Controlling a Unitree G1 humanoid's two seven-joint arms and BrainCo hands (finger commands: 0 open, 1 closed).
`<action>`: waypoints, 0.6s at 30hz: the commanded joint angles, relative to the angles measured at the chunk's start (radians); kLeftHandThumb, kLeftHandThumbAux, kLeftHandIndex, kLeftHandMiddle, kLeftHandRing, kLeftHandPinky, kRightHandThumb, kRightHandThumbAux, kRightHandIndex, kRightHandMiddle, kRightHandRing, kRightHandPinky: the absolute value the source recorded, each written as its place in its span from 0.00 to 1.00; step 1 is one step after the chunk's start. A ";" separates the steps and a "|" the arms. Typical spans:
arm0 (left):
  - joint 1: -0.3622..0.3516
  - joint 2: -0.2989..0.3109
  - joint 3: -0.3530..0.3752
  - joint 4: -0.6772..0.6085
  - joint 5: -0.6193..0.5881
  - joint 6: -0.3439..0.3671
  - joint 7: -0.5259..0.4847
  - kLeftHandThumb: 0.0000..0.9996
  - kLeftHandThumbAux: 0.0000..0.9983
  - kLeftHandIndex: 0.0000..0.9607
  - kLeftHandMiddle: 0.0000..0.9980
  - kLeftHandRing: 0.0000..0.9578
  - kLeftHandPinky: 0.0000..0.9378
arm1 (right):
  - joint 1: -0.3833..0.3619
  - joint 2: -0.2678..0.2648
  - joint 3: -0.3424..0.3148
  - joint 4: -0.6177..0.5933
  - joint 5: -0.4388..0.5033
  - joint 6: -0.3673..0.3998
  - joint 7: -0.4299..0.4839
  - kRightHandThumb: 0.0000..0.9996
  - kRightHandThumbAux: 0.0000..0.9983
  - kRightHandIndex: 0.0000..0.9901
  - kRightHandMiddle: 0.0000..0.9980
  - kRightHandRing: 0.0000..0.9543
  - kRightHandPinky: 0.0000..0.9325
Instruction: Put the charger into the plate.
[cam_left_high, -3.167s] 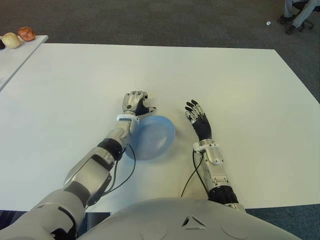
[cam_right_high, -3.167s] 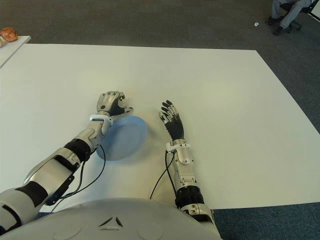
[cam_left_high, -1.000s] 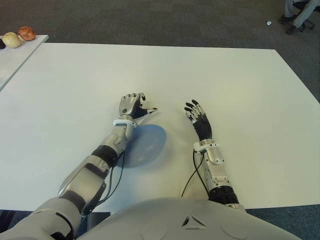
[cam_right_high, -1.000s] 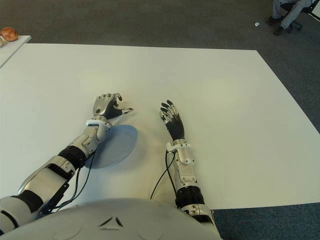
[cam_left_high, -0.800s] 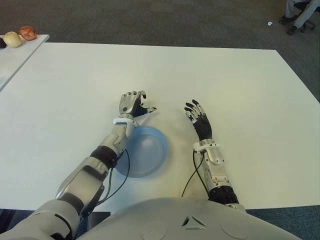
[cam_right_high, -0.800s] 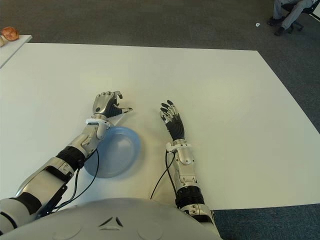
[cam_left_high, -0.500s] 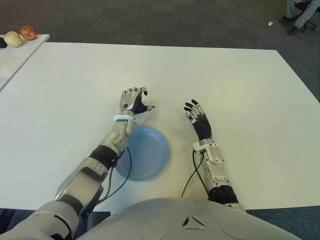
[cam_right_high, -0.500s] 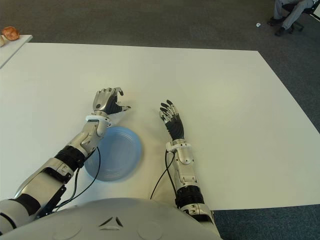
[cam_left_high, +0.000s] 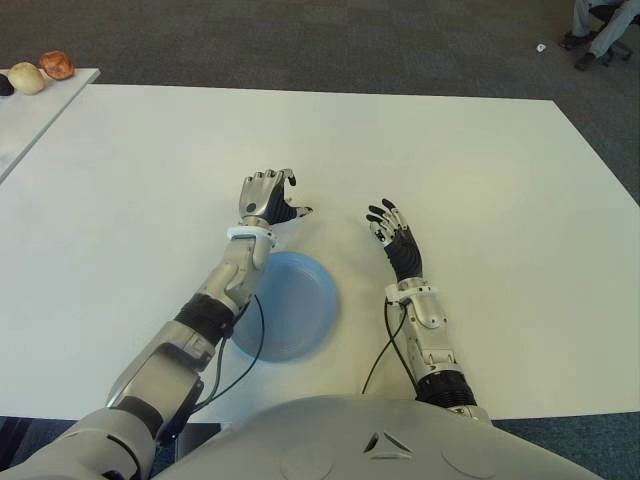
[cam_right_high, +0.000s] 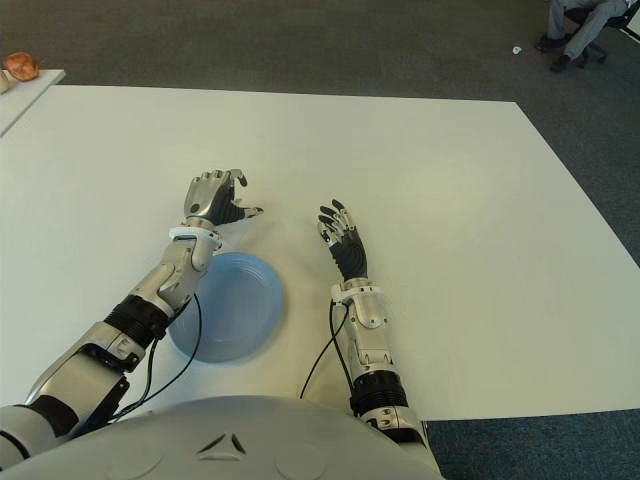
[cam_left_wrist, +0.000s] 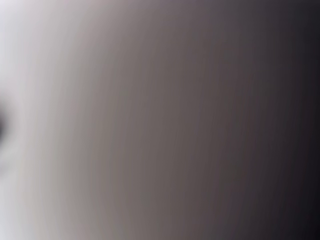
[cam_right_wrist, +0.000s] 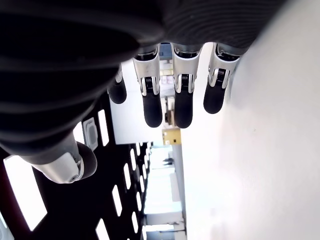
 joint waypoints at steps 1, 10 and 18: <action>0.024 0.011 0.010 -0.045 0.009 0.019 -0.041 0.75 0.70 0.46 0.87 0.90 0.88 | 0.020 0.016 0.002 0.051 0.014 0.029 0.005 0.00 0.55 0.08 0.21 0.20 0.18; 0.043 0.010 0.018 -0.109 0.018 0.045 -0.076 0.75 0.70 0.46 0.88 0.91 0.89 | 0.017 0.019 0.002 0.061 0.017 0.027 0.005 0.00 0.55 0.08 0.20 0.19 0.17; 0.054 0.011 0.018 -0.143 0.030 0.054 -0.088 0.75 0.70 0.46 0.88 0.91 0.89 | 0.016 0.020 0.002 0.065 0.018 0.024 0.003 0.00 0.55 0.08 0.20 0.18 0.16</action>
